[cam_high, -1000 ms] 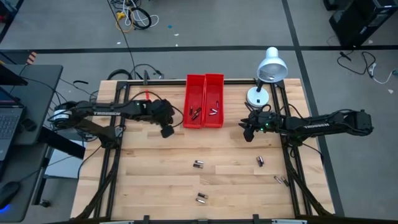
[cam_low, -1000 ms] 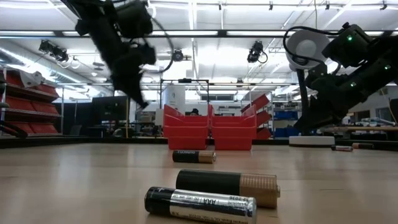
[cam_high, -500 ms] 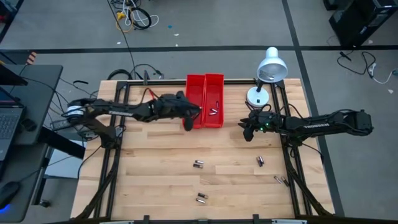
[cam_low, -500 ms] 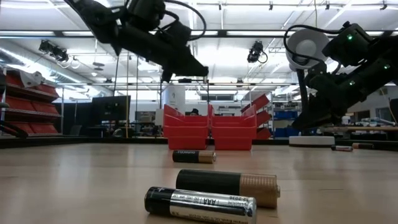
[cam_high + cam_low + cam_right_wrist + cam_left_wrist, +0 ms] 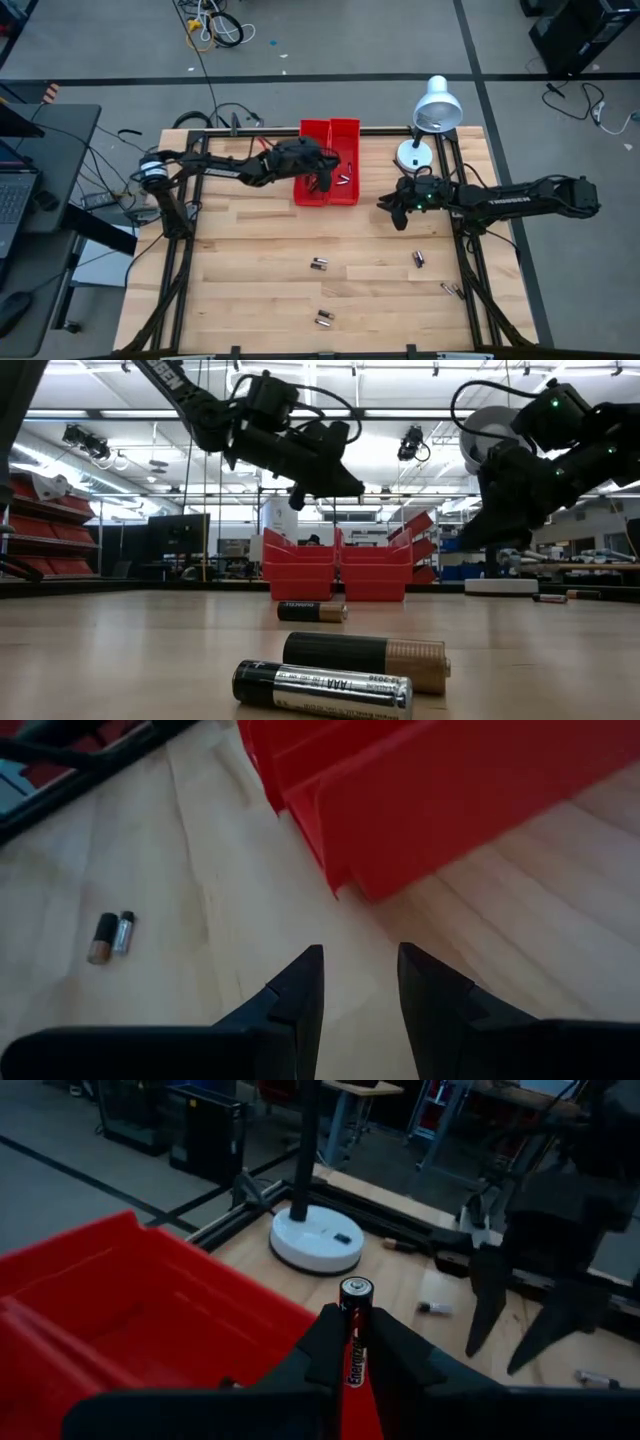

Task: Sort batteries
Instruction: Put the silver battery into the right red bin

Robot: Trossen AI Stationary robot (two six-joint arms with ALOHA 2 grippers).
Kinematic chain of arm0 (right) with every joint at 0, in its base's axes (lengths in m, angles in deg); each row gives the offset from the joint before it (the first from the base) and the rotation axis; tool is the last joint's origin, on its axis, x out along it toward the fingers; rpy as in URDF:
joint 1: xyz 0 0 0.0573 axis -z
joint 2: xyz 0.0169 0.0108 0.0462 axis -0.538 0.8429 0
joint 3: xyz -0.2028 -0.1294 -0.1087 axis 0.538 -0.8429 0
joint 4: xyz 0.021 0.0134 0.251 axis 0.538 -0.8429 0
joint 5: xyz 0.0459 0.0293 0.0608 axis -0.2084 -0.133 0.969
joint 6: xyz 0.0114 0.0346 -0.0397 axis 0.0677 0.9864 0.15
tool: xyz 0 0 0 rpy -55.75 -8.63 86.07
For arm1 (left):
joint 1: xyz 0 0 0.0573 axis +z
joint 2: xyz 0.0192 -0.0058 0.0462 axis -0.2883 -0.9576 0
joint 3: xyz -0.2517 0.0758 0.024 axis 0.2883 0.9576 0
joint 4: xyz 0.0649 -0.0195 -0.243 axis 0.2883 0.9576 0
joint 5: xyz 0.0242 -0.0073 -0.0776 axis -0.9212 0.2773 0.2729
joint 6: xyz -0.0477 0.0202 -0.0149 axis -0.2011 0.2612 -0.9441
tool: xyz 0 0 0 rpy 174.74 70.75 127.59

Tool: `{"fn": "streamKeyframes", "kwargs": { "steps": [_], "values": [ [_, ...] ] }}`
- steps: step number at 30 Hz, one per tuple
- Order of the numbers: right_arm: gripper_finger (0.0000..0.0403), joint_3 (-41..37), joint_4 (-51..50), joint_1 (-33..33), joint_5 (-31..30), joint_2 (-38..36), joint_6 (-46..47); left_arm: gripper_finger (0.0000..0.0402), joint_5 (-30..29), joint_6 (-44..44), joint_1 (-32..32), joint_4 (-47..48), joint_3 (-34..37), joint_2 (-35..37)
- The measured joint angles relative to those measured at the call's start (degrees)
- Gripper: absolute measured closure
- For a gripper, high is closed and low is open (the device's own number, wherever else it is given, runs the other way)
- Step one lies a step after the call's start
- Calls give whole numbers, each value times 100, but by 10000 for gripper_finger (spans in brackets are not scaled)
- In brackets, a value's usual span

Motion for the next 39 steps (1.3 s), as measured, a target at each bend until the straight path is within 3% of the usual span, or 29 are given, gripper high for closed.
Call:
{"fn": "streamKeyframes", "kwargs": {
  "steps": [17, 29, 39],
  "values": [
    [286, 46, -347, 0, -86, 0, -67, 359, -86, -53, -48, -184, -222, -329],
    [286, 46, -307, 0, -715, 0, 36, 359, -86, -395, -48, -288, -220, -329],
    [286, 46, -73, -222, -596, 0, 586, 359, 84, -744, 233, 505, -218, -362]
  ]
}}
